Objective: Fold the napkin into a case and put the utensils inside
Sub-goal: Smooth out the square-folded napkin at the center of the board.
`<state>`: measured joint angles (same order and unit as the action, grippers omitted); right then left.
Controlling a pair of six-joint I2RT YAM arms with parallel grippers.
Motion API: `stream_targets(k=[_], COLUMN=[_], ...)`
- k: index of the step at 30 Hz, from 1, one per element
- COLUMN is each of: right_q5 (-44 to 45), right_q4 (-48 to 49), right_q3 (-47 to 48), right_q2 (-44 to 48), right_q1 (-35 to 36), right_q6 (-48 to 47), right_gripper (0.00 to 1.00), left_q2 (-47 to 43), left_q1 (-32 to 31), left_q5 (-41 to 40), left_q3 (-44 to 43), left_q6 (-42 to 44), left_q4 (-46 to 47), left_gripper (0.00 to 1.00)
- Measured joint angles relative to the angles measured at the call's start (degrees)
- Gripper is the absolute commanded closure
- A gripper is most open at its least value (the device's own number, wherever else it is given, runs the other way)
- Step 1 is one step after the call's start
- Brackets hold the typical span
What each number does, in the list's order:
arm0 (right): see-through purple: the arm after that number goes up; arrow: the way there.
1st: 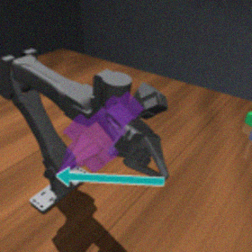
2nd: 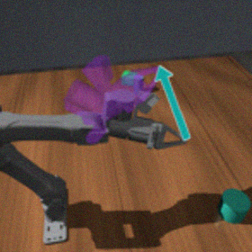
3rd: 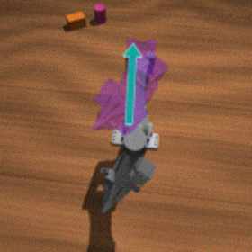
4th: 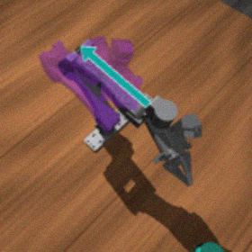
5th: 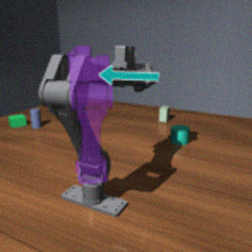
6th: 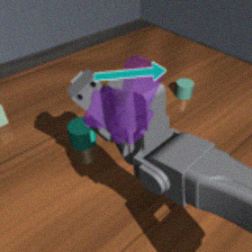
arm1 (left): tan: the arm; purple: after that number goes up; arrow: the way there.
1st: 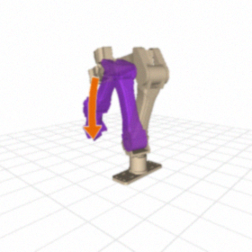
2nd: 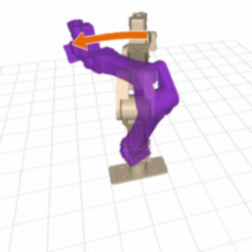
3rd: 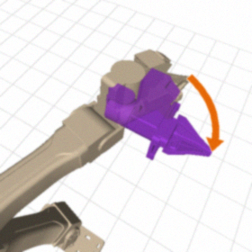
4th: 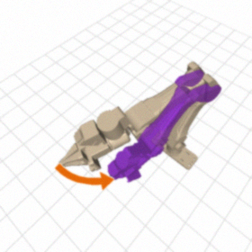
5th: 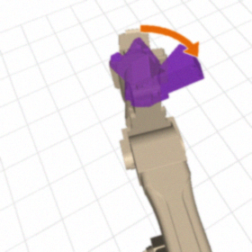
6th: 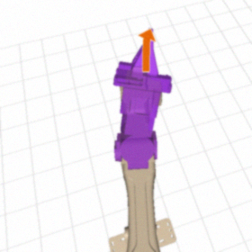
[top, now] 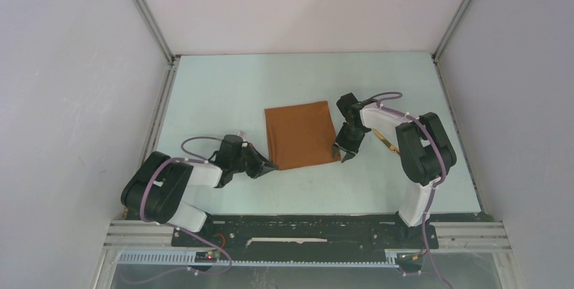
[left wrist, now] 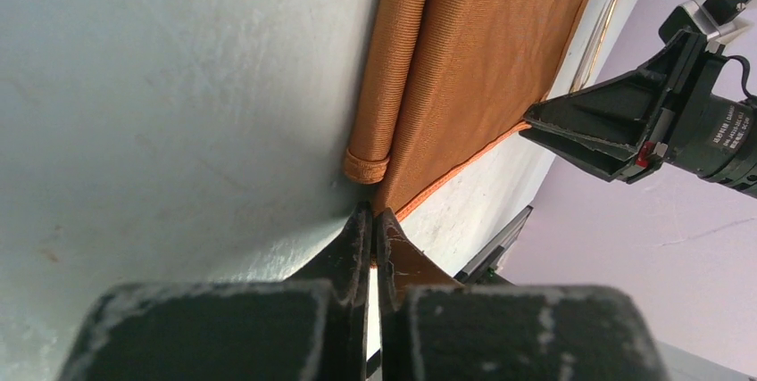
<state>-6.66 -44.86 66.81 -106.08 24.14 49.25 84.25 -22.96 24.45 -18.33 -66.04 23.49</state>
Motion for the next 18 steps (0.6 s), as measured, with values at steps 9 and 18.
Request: stream_targets(k=[9,18], right_q5=[0.9,1.03], right_q4=[-2.03,-3.52], right_q3=[1.14,2.84], right_q2=[-1.03,-2.51], right_q1=[0.11,0.31], right_q6=[-0.11,-0.74], right_gripper=[0.7,0.81], left_q2=[0.0,-0.02], left_q1=[0.0,0.07], left_q5=[0.22,0.37], left_q3=[0.35,0.66], left_q6=[0.0,0.0], left_q4=[0.48,0.87], left_gripper=[0.99,0.99])
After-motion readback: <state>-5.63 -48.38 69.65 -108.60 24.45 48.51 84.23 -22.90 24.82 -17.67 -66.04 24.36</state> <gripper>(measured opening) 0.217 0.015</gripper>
